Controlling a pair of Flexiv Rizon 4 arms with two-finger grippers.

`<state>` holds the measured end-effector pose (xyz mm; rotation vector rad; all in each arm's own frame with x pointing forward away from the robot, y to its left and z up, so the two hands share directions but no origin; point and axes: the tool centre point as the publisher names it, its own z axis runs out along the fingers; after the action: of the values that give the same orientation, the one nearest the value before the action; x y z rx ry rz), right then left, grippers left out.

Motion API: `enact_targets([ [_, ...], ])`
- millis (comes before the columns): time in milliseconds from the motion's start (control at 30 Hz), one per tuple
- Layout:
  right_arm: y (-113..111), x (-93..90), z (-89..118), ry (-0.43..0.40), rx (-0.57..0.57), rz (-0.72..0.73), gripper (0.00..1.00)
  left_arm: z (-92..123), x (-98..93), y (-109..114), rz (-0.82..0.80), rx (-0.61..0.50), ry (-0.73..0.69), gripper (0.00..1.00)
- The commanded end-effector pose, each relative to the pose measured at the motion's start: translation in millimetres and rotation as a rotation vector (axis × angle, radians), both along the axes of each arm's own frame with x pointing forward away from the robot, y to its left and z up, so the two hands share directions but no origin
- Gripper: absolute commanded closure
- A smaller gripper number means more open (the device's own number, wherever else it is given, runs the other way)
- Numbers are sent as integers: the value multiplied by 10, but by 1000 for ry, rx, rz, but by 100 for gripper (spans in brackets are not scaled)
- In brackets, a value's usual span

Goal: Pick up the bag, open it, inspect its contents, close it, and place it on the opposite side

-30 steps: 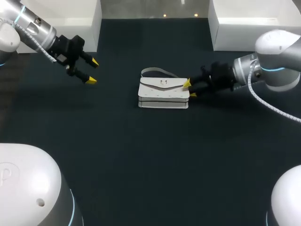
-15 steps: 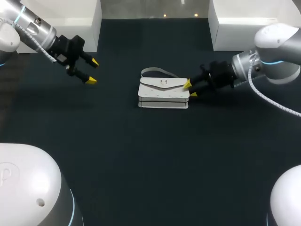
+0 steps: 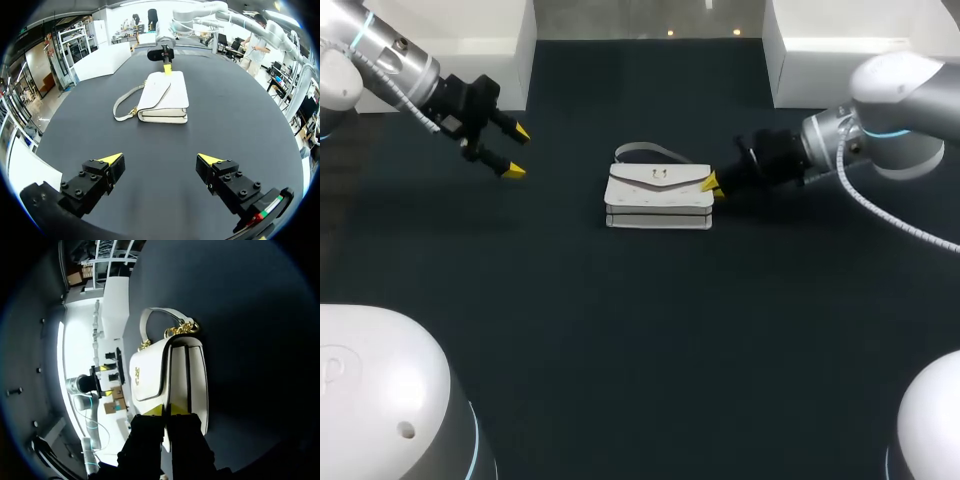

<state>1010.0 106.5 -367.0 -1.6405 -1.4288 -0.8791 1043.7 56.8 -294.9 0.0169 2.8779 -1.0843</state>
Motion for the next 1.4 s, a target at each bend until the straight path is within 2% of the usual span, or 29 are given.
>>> enact_targets([
  [33,129,84,-43,-10,15,27,100,-12,3,1,0,-3,-2,0],
  [300,317,168,-11,-26,33,57,100,-12,3,1,0,-3,-2,0],
  [533,389,201,-28,-42,46,37,100,-12,3,1,0,-3,-2,0],
  [1067,330,284,-3,-53,35,26,100,-12,3,1,0,-3,-2,0],
  [1100,331,285,-3,-52,36,27,90,-12,3,1,0,-3,-2,0],
  [1133,333,284,-3,-52,36,28,54,-12,3,1,0,-3,-2,0],
  [1167,334,280,-1,-51,36,26,0,-12,3,1,0,-3,-2,0],
  [1300,232,221,112,-81,-29,-2,0,-12,3,1,0,-3,-2,0],
  [1400,117,171,268,-126,-140,-21,0,-12,3,1,0,-3,-2,0],
])
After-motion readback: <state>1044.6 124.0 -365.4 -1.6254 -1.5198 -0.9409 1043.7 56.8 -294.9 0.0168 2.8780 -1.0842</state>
